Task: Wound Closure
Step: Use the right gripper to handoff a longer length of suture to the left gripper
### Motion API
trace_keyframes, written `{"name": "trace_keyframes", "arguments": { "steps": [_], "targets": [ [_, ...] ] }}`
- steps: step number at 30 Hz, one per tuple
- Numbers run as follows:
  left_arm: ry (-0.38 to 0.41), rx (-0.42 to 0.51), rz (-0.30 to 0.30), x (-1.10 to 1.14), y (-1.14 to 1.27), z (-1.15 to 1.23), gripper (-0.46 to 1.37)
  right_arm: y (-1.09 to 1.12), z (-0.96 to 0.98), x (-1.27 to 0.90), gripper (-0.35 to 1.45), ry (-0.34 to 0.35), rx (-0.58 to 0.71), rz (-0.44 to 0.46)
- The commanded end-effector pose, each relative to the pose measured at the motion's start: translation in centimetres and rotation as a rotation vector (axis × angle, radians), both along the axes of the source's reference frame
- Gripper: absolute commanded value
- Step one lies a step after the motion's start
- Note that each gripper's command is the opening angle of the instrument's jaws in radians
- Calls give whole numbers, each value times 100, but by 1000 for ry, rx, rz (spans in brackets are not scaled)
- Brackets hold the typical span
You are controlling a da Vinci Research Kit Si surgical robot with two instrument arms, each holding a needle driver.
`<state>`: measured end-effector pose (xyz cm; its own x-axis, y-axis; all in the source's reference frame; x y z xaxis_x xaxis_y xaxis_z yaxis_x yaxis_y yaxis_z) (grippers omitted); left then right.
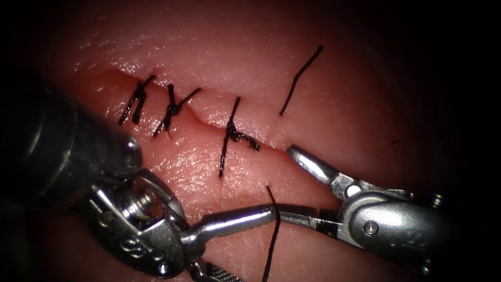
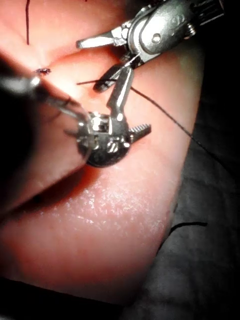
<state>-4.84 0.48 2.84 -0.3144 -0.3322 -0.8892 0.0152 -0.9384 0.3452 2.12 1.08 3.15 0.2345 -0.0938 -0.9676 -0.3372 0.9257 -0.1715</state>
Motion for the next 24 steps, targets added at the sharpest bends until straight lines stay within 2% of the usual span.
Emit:
{"name": "trace_keyframes", "arguments": {
  "steps": [1,2,3,4,5,8,11,15,19,24],
  "targets": [
    [-9,-4,-5,-2,0,-1,69,0,0,0,140,-1,1,-6],
    [-22,-18,-11,-3,1,-2,56,0,0,0,140,-1,1,-6],
    [-31,-24,-12,-4,1,-3,34,0,0,0,141,-1,1,-6],
    [-35,-25,-15,-4,1,-4,31,0,0,0,141,-1,1,-6],
    [-50,-36,-13,-6,0,-8,14,0,1,0,141,-1,1,-6],
    [-53,-49,-1,-8,-2,-12,0,0,1,0,141,-1,1,-6],
    [-57,-49,5,-9,-4,-13,-7,0,1,0,141,-1,1,-6],
    [-73,-50,28,-12,-9,-12,0,0,1,0,141,-1,1,-6],
    [-83,-50,43,-16,-11,-12,20,0,1,0,141,-1,1,-6],
    [-91,-57,58,-22,-17,-13,36,0,1,0,141,-1,1,-6]
  ]
}}
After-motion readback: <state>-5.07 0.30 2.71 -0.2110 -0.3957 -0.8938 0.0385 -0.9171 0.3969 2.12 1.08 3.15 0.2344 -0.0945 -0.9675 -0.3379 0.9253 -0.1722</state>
